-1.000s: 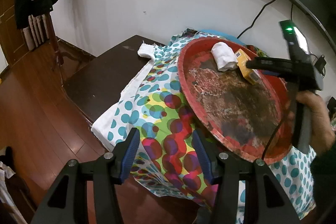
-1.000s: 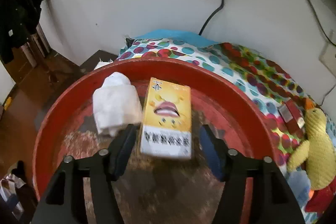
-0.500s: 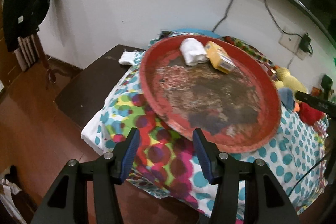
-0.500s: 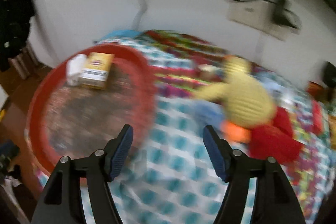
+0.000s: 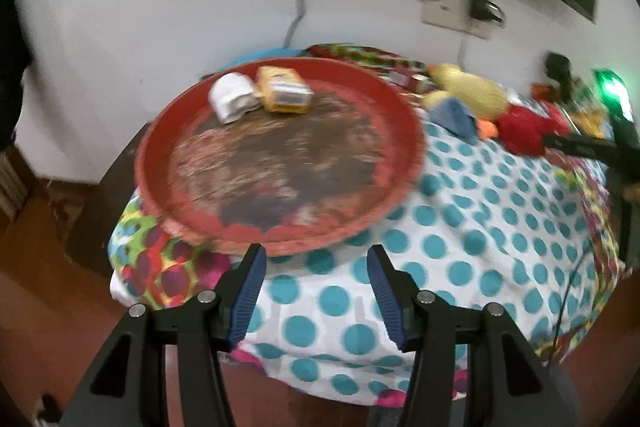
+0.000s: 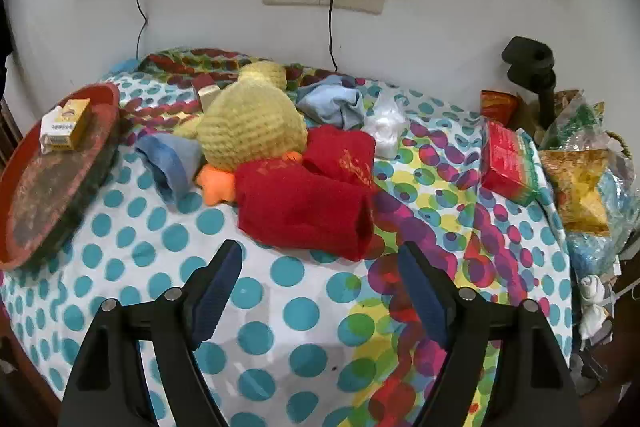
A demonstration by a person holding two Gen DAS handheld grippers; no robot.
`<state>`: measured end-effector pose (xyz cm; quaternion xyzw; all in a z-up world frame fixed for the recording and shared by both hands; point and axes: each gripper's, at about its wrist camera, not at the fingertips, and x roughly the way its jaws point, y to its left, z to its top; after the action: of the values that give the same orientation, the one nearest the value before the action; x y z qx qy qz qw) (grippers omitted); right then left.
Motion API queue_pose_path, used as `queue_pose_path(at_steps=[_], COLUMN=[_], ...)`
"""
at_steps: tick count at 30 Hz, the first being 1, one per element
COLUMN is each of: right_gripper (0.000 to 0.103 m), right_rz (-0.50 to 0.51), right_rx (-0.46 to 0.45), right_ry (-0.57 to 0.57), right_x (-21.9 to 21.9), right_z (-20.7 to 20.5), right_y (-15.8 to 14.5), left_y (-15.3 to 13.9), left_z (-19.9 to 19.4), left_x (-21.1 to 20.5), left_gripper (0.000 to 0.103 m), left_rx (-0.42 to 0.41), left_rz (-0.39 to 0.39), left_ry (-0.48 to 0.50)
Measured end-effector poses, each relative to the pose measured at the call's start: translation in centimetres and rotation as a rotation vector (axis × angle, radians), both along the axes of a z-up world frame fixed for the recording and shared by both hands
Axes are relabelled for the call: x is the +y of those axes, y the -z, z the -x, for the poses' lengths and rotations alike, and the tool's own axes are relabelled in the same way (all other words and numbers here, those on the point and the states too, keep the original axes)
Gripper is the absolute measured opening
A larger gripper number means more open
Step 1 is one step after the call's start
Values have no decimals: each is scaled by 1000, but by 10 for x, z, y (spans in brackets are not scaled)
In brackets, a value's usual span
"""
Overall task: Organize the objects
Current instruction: 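Withdraw the right gripper and move the left gripper toward the blue sock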
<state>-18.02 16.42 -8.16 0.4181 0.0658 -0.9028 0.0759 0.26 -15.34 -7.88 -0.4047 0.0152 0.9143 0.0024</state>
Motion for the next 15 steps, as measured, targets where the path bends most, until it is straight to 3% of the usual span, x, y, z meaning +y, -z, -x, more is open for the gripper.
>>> queue_pose_path(at_steps=[6,10,15], right_gripper=[81,85,85], right_rz=[34,15,22], right_rx=[-7,1,9], right_ry=[-2,-7,-30], right_x=[-3,-11,-16], right_z=[21,33,46], right_y=[20,26,30], left_y=[-4,-10,-14], left_z=[4,26,53], left_x=[39,62,95], left_gripper=[55,56,56], left_rx=[16,-1,25], left_rz=[43,17,63], left_ry=[86,139,184])
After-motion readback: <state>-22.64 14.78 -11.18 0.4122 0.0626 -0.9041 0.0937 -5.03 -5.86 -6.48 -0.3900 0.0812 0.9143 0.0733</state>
